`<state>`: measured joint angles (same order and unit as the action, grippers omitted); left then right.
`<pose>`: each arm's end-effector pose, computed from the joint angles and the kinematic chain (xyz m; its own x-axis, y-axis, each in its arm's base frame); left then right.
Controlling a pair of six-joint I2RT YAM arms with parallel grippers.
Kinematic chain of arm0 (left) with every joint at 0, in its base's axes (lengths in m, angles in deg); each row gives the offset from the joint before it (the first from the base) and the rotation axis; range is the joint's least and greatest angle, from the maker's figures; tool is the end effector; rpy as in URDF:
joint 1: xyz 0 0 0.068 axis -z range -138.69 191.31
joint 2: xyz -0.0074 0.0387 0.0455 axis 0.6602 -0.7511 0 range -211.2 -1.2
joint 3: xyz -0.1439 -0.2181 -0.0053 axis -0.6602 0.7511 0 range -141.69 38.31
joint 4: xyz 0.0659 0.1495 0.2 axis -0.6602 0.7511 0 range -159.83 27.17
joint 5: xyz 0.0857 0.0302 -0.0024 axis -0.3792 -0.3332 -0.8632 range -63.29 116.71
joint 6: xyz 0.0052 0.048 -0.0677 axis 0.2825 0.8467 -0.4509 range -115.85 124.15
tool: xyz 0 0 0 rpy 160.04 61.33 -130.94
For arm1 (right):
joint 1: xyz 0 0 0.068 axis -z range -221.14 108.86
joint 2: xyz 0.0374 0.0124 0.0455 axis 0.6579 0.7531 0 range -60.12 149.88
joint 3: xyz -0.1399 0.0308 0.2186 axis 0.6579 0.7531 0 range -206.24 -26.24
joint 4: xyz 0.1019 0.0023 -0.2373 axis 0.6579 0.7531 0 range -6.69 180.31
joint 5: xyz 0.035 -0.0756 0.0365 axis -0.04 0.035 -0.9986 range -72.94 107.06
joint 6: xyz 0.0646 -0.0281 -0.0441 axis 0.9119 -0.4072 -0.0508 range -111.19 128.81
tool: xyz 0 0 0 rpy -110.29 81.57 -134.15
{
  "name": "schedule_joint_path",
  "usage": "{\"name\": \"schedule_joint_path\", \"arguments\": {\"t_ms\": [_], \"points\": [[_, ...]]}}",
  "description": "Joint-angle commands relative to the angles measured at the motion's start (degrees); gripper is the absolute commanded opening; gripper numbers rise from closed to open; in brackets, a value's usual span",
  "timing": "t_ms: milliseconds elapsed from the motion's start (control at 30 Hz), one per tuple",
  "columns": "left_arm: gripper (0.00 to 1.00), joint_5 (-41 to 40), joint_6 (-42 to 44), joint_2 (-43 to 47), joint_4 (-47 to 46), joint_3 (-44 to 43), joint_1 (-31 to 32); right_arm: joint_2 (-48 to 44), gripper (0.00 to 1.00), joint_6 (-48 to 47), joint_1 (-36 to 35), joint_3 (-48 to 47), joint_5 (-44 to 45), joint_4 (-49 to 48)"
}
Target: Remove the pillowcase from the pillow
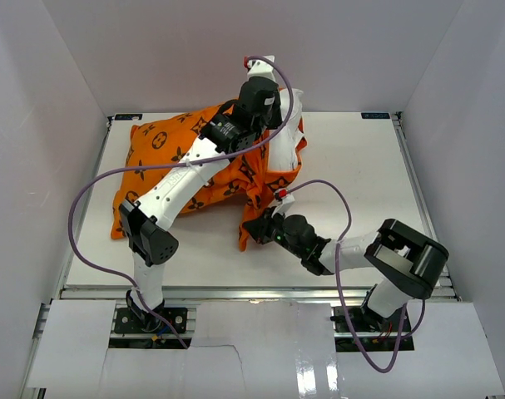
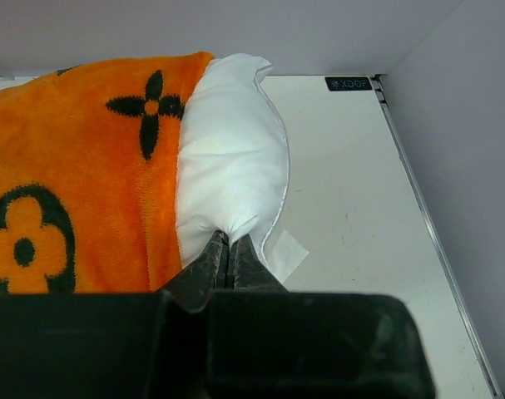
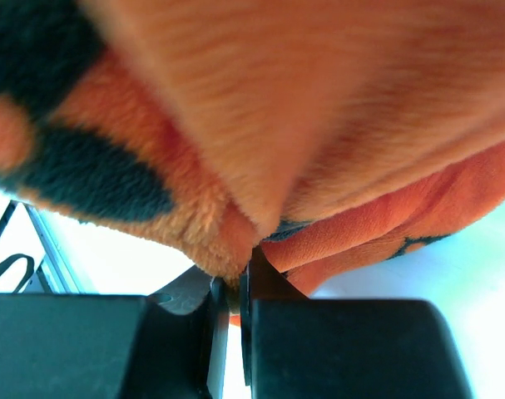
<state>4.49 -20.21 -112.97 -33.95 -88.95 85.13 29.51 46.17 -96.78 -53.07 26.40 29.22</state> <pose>0.3529 -0.3005 0.4208 -0.3879 -0.1570 -0.9082 0.2473 0.9315 -0.2667 0.1938 0.2626 0.1561 -0.5073 0.3190 -0.8006 -0.5236 0.6238 0.5803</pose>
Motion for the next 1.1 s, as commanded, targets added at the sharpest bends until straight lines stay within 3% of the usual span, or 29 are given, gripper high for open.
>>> {"name": "schedule_joint_path", "arguments": {"t_ms": [0, 433, 1067], "points": [[0.0, -1.4, -2.4, 7.2, -17.9, -4.0, -2.2, 4.4, 0.08, 0.4, -4.7, -1.4, -1.1, 6.5], [0.0, -3.5, -0.3, 3.0, -17.6, -8.4, -3.2, 12.9, 0.08, -0.7, -11.2, -9.9, 3.5, 8.8], [0.0, -5.6, 2.2, 1.8, -19.4, -10.8, -3.4, 24.4, 0.08, -0.6, -16.8, -19.0, 2.0, 9.0]]}}
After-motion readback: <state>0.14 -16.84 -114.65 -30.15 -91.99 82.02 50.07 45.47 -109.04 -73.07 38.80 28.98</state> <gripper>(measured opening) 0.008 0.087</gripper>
